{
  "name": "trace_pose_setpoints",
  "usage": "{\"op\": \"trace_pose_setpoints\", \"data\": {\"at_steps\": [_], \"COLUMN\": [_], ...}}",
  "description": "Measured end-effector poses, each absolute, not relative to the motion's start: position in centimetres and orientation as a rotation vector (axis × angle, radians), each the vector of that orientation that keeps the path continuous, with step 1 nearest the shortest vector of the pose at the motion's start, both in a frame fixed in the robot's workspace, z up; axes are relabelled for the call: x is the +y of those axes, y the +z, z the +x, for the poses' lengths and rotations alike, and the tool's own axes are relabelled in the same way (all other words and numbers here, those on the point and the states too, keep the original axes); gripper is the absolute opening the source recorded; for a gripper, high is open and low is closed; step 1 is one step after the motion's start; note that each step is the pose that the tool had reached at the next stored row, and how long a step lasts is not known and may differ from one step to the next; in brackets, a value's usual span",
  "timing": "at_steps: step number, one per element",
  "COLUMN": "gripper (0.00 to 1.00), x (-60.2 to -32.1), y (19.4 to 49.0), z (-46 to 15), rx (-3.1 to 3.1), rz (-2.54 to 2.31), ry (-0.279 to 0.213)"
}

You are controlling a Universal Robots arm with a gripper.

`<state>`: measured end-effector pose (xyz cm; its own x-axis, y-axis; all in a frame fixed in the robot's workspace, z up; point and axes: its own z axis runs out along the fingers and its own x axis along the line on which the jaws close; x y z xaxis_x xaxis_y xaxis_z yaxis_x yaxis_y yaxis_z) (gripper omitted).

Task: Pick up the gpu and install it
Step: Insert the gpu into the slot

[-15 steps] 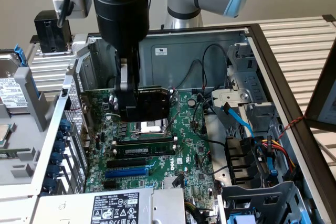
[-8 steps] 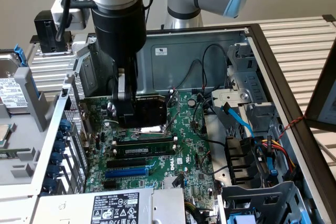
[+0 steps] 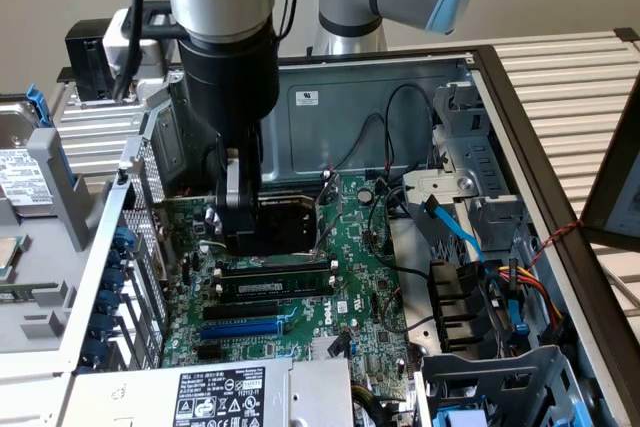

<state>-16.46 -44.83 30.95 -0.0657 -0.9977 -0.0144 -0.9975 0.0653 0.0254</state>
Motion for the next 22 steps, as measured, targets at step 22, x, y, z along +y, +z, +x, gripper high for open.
{"op": "trace_pose_setpoints", "data": {"at_steps": [22], "gripper": [0.28], "x": [-45.3], "y": [29.5], "z": [-17.1], "rx": [-2.309], "rz": [2.174], "ry": [0.027]}}
